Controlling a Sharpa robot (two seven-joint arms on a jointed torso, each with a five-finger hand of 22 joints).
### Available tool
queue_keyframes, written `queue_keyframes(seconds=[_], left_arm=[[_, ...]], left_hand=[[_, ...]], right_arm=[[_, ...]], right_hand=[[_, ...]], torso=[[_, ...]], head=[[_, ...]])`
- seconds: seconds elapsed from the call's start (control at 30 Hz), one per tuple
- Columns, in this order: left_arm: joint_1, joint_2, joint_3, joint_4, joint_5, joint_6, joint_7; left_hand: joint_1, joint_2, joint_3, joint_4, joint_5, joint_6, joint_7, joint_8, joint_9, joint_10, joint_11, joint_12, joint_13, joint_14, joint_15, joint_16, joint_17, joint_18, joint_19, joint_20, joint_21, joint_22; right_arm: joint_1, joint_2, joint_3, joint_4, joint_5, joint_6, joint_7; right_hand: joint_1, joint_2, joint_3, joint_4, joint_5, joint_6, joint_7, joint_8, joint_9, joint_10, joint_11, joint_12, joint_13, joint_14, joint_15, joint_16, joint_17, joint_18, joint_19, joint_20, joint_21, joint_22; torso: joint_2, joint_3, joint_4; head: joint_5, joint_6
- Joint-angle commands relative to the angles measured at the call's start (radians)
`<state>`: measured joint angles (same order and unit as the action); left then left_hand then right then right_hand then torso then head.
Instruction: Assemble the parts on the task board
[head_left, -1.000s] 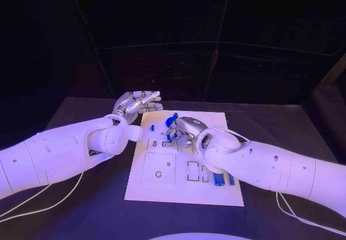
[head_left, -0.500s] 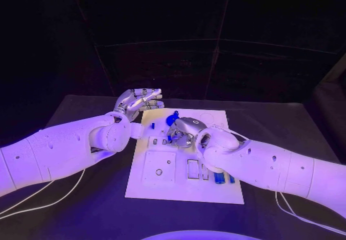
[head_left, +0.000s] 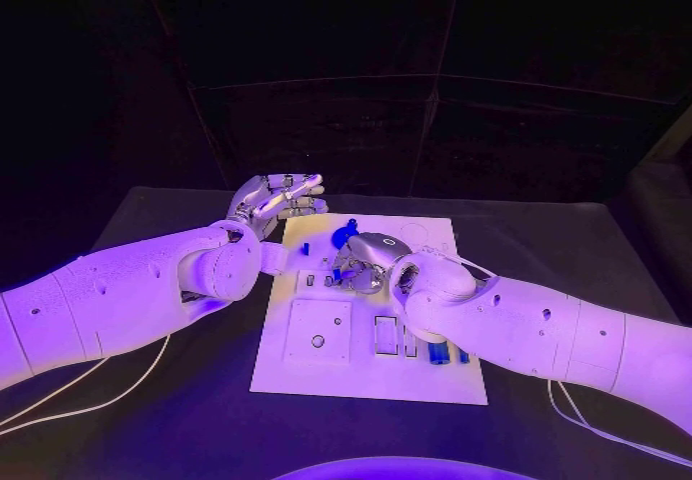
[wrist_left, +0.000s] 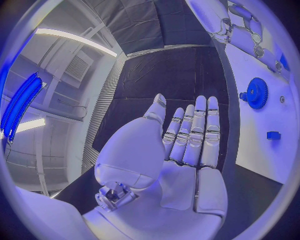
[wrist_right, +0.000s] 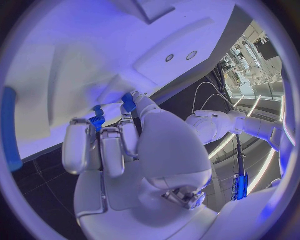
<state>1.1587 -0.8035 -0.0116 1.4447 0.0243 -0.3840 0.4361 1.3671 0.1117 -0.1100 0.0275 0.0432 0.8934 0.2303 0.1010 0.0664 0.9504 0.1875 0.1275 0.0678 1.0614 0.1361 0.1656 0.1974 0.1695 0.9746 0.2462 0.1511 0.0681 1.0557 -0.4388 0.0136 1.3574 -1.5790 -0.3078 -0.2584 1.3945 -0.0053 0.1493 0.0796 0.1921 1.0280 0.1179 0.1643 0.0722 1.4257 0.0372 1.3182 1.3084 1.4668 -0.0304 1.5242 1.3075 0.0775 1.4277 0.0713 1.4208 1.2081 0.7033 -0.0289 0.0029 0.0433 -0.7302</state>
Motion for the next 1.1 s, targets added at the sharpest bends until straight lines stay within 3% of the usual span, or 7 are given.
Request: queue_keyframes(seconds=[0.03, 0.83, 1.1], left_arm=[[0.002, 0.001, 0.001, 0.000, -0.005, 0.009, 0.010], [0.002, -0.001, 0.001, 0.001, -0.005, 0.010, 0.011], [0.002, -0.001, 0.001, 0.000, -0.005, 0.010, 0.011]], left_hand=[[0.002, 0.007, 0.000, -0.006, 0.005, -0.005, 0.002, -0.004, 0.000, -0.001, -0.002, -0.005, 0.000, -0.003, 0.002, -0.004, 0.001, 0.013, 0.007, 0.000, -0.004, -0.001], [0.002, 0.007, 0.000, -0.006, 0.005, -0.005, 0.002, -0.004, 0.000, -0.001, -0.002, -0.005, 0.000, -0.003, 0.002, -0.004, 0.001, 0.013, 0.007, 0.000, -0.004, -0.001], [0.001, 0.007, 0.000, -0.006, 0.005, -0.005, 0.002, -0.005, 0.000, -0.001, -0.002, -0.005, -0.001, -0.003, 0.002, -0.004, 0.001, 0.013, 0.008, 0.000, -0.005, -0.001]], right_arm=[[-0.003, 0.000, -0.003, 0.002, -0.007, 0.030, -0.012], [-0.005, -0.012, -0.004, 0.008, -0.007, 0.033, -0.024], [-0.006, -0.016, -0.004, 0.015, 0.005, -0.039, 0.016]], right_hand=[[-0.008, -0.006, 0.000, 0.005, -0.005, -0.001, 0.007, -0.004, -0.002, -0.004, 0.000, -0.007, 0.035, 0.083, -0.006, -0.004, 0.169, -0.008, 0.000, -0.003, -0.001, -0.001], [-0.011, -0.009, -0.001, 0.005, -0.009, -0.005, 0.009, -0.008, -0.003, -0.005, 0.002, -0.008, 0.034, 0.083, -0.005, -0.005, 0.169, -0.008, 0.000, -0.002, -0.001, -0.001], [-0.009, -0.008, 0.003, 0.003, -0.008, -0.005, 0.008, -0.009, -0.002, -0.004, 0.002, -0.006, 0.036, 0.084, -0.005, -0.004, 0.171, -0.008, 0.001, -0.001, -0.001, 0.000]], torso=[[0.000, 0.0000, 0.0000], [0.000, 0.0007, 0.0005], [0.000, -0.0002, 0.0007]], head=[[-0.001, -0.002], [0.000, -0.008], [-0.001, -0.005]])
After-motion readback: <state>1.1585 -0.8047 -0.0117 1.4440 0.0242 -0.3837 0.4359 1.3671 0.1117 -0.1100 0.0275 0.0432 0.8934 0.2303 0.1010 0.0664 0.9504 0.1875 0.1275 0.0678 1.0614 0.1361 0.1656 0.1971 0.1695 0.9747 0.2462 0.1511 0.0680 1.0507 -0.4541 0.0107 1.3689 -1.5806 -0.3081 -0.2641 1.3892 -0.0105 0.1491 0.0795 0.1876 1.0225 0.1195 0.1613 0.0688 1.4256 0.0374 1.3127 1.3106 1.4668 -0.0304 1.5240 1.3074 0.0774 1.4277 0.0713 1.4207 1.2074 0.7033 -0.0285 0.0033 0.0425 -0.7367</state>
